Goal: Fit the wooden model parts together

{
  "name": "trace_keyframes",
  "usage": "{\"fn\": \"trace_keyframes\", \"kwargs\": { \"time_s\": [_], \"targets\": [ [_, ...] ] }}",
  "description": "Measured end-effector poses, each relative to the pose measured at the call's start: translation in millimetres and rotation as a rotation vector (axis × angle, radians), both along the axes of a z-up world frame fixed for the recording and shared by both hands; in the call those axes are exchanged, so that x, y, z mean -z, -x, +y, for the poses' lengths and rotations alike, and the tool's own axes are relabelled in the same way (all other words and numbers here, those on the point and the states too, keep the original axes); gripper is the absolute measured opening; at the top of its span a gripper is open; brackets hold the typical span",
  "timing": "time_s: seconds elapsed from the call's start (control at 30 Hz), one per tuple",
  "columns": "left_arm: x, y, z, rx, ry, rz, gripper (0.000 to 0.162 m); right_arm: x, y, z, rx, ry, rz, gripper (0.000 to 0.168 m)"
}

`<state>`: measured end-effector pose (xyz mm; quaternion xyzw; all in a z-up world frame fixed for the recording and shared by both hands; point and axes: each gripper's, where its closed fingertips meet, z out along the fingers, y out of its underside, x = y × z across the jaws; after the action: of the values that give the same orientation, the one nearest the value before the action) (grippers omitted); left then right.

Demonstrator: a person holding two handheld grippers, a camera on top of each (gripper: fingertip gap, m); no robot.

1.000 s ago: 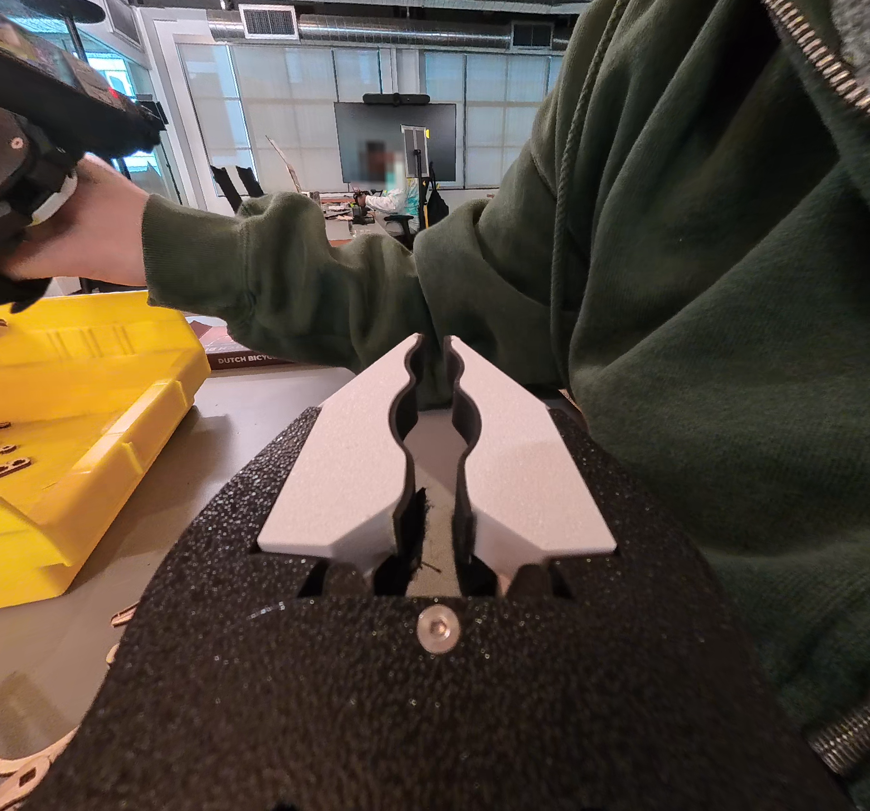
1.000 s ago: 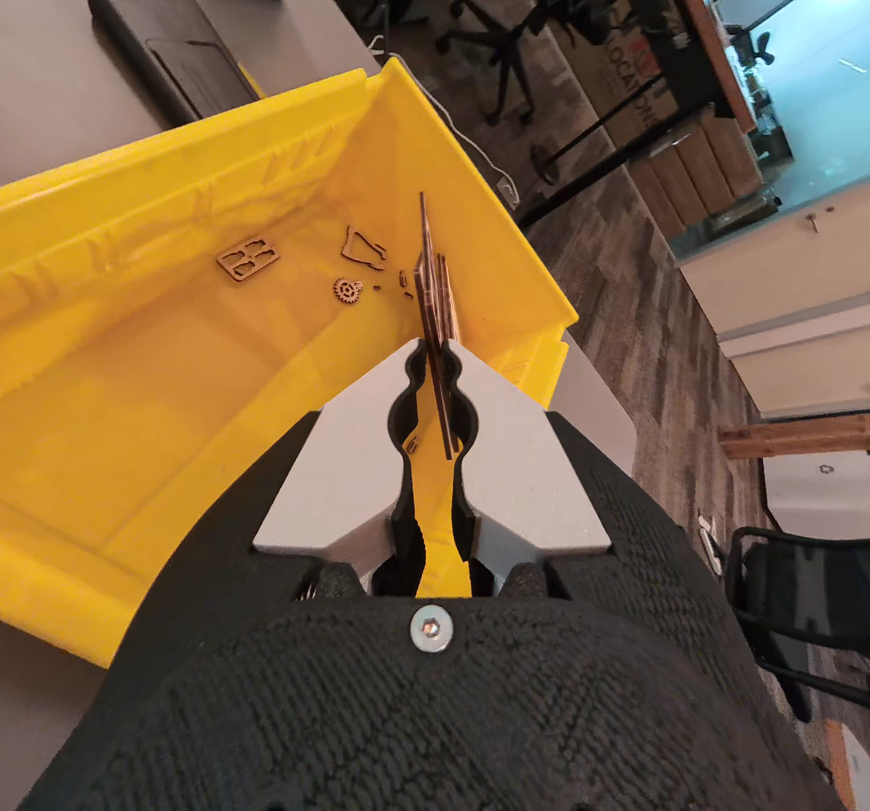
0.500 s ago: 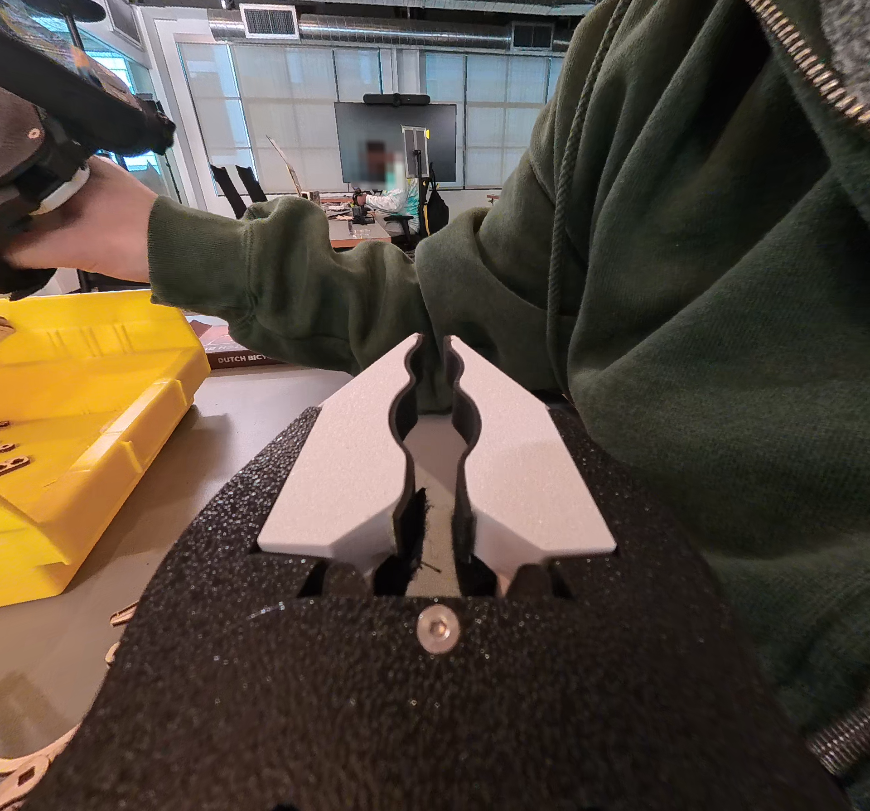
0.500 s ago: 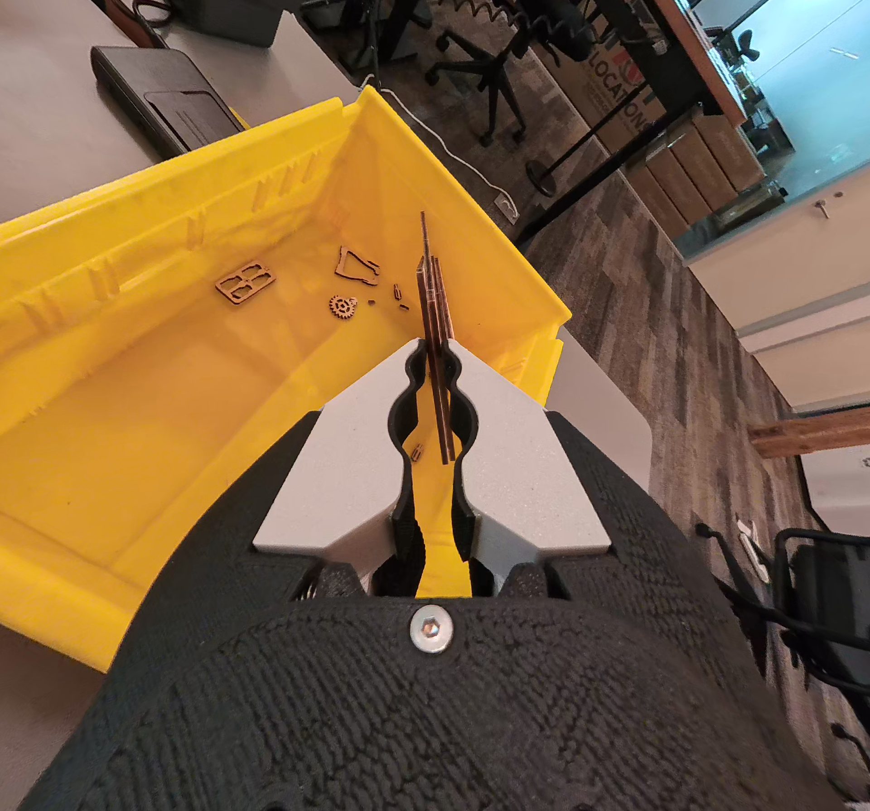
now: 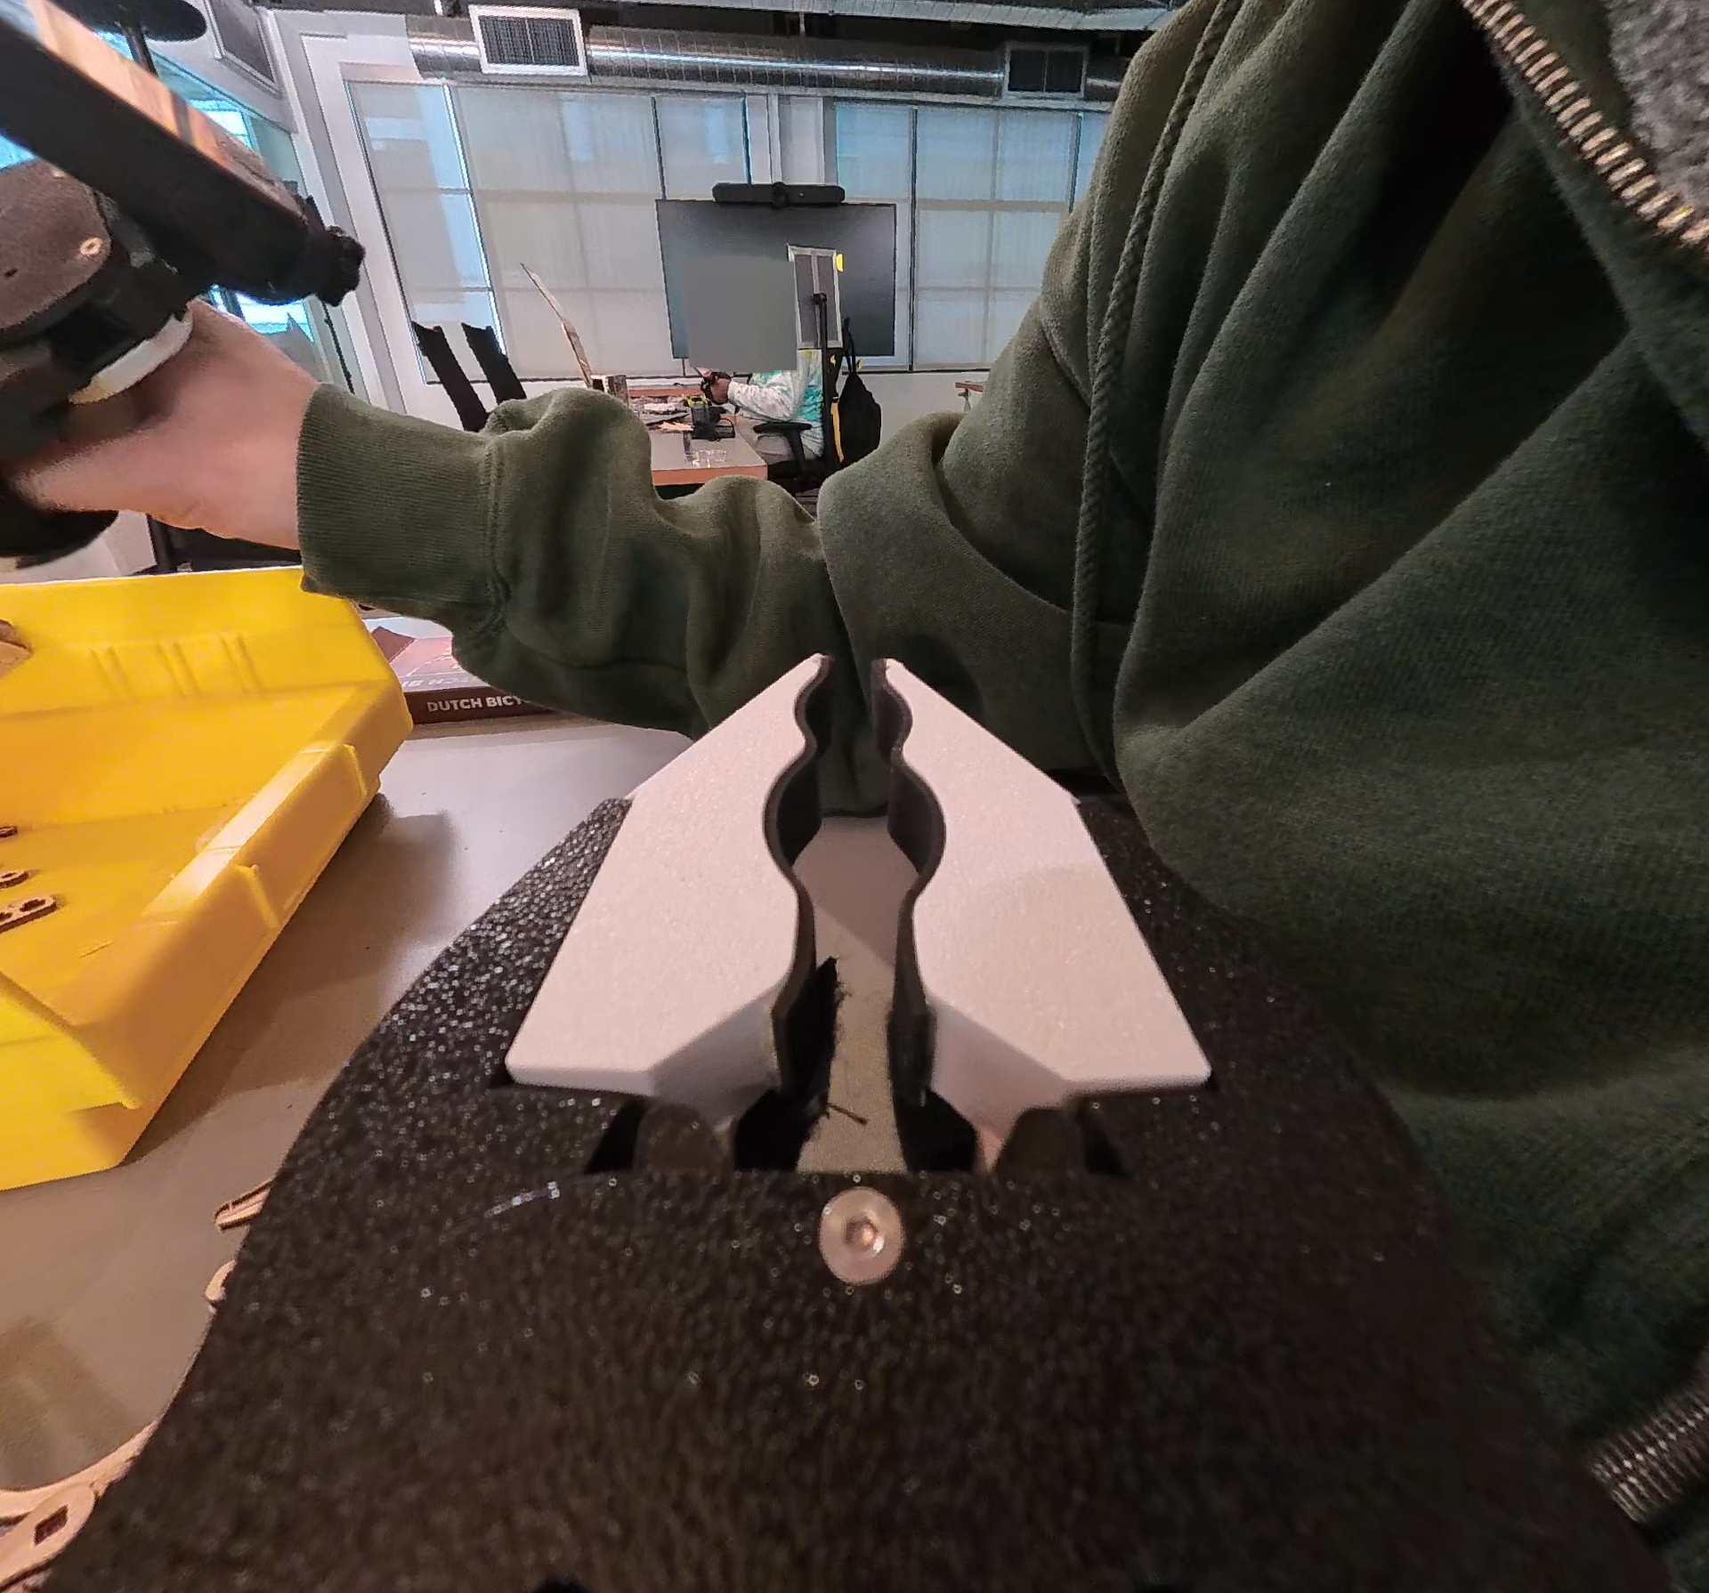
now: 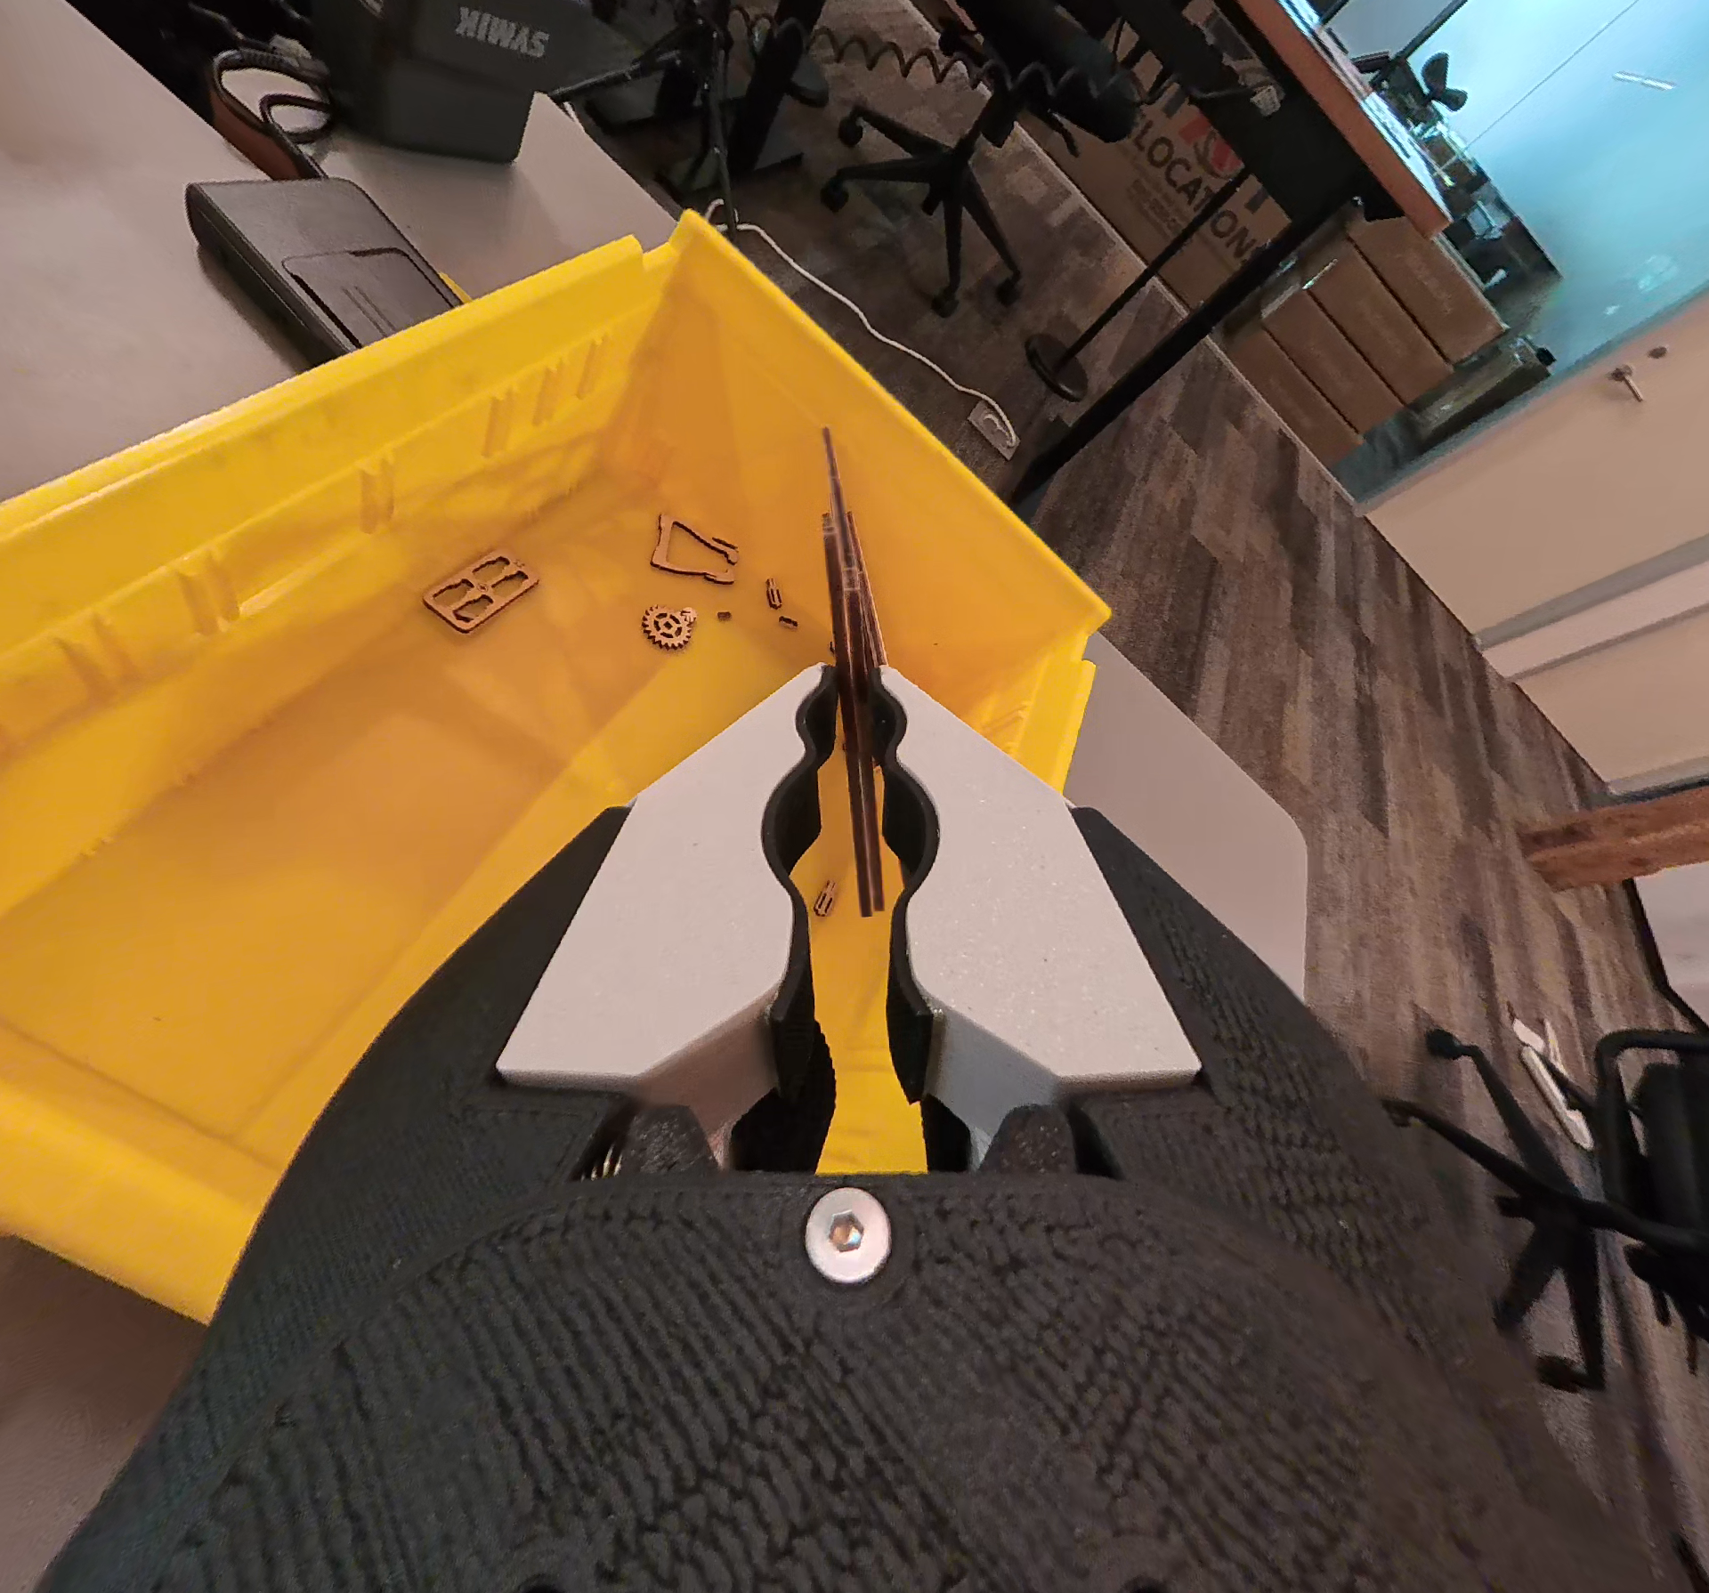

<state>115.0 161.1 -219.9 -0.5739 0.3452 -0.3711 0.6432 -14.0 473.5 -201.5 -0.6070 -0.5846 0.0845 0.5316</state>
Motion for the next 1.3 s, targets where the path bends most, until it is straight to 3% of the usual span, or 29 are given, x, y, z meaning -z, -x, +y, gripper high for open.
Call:
{"fn": "trace_keyframes", "kwargs": {
  "time_s": [1.3],
  "targets": [
    [0, 0, 0, 0.0, 0.006, -0.003, 0.006, -4, -22, 14, 0.049, 0.068, 0.045, 0.004]
  ]
}}
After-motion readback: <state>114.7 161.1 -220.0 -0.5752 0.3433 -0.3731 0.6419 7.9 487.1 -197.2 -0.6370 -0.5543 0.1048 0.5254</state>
